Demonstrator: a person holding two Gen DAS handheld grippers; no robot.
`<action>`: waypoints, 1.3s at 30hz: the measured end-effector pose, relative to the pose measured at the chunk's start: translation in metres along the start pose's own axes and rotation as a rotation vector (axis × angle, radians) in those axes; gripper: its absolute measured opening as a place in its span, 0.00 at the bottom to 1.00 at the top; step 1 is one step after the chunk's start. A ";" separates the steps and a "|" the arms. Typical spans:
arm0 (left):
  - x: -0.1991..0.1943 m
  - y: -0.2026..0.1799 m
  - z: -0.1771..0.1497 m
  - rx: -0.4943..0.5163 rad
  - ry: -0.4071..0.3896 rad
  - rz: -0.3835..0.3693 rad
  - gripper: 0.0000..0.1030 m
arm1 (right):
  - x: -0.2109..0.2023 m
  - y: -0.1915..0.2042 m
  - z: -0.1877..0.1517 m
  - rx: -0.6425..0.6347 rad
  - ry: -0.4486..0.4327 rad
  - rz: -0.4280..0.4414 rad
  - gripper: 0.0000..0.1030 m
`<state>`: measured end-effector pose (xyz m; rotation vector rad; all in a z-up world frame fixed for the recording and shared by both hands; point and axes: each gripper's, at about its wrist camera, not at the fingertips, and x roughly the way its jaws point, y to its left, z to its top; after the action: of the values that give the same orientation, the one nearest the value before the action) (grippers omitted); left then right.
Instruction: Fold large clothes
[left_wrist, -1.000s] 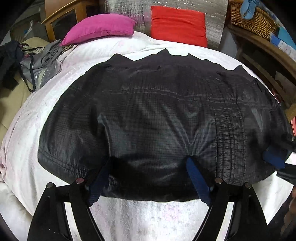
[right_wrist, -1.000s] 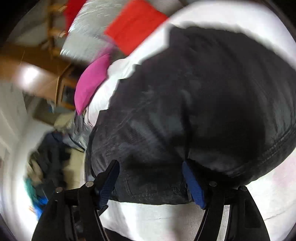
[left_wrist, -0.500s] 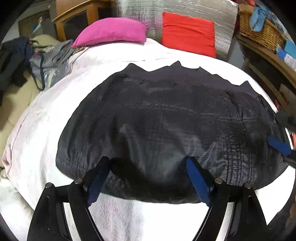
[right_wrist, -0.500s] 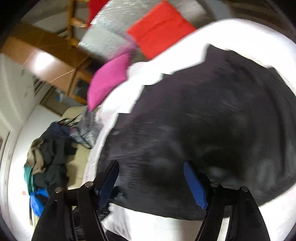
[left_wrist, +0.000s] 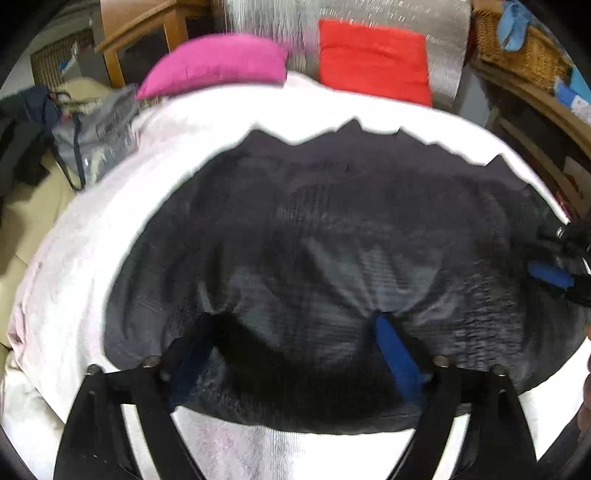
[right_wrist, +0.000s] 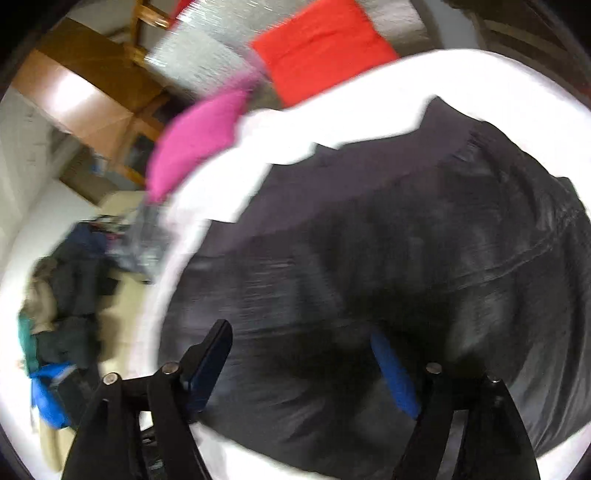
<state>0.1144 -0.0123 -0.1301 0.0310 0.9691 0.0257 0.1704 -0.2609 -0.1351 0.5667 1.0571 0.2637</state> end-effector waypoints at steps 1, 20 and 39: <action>0.004 0.000 -0.001 0.010 0.003 0.012 0.97 | 0.003 -0.003 0.000 0.010 0.011 0.006 0.78; -0.150 0.009 -0.049 -0.019 -0.220 -0.058 0.97 | -0.161 0.067 -0.161 -0.263 -0.333 -0.397 0.92; -0.193 -0.003 -0.071 0.034 -0.279 0.016 1.00 | -0.201 0.099 -0.192 -0.314 -0.450 -0.451 0.95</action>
<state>-0.0533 -0.0215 -0.0118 0.0717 0.6898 0.0189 -0.0877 -0.2122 -0.0008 0.0845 0.6620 -0.0952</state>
